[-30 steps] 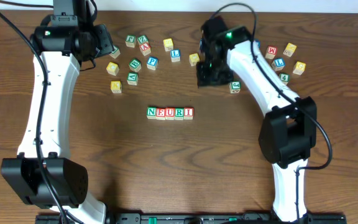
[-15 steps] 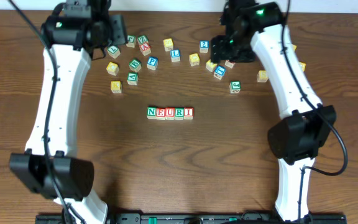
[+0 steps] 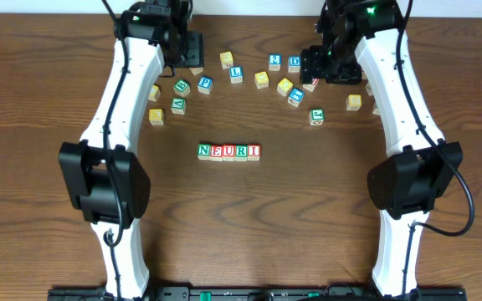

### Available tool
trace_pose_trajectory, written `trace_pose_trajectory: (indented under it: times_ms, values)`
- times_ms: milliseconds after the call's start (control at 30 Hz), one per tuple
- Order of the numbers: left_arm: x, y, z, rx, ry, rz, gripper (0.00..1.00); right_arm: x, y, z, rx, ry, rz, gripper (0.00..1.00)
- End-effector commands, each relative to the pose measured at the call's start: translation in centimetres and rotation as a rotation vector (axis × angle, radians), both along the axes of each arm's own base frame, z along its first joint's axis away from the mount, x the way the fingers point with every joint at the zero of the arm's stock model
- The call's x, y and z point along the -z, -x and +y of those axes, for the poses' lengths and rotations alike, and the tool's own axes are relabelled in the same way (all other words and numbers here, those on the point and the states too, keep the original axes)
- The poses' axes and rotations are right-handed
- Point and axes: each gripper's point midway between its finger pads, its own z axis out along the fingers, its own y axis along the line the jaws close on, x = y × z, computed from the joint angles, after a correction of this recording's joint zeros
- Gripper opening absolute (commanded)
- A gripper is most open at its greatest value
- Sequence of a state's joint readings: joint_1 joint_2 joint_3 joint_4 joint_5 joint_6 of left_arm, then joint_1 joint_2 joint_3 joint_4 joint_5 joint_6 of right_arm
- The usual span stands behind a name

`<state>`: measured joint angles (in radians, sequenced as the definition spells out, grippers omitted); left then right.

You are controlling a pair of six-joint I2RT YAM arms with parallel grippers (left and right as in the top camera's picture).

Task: Spell out NEURIPS
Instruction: 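Lift both grippers and move them over the block cluster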

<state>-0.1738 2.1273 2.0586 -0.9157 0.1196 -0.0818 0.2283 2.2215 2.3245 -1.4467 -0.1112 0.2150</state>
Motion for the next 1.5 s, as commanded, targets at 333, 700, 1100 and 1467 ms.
trace_pose_trajectory:
  times_ms: [333, 700, 1100, 1467]
  values:
    - [5.9, -2.4, -2.6, 0.168, -0.086, 0.004, 0.63, -0.9, -0.2, -0.4, -0.016, 0.028, -0.034, 0.79]
    - [12.4, -3.9, -2.8, 0.177, -0.097, 0.045, 0.67, -0.1, 0.0, -1.2, -0.008, 0.076, -0.018, 0.81]
    - [13.8, -2.9, -2.5, 0.178, -0.104, 0.091, 0.62, 0.3, 0.1, -1.4, -0.013, 0.088, -0.01, 0.82]
    - [14.5, -2.1, -2.4, 0.179, -0.107, 0.123, 0.4, 0.3, 0.0, -1.3, -0.012, 0.087, -0.014, 0.82]
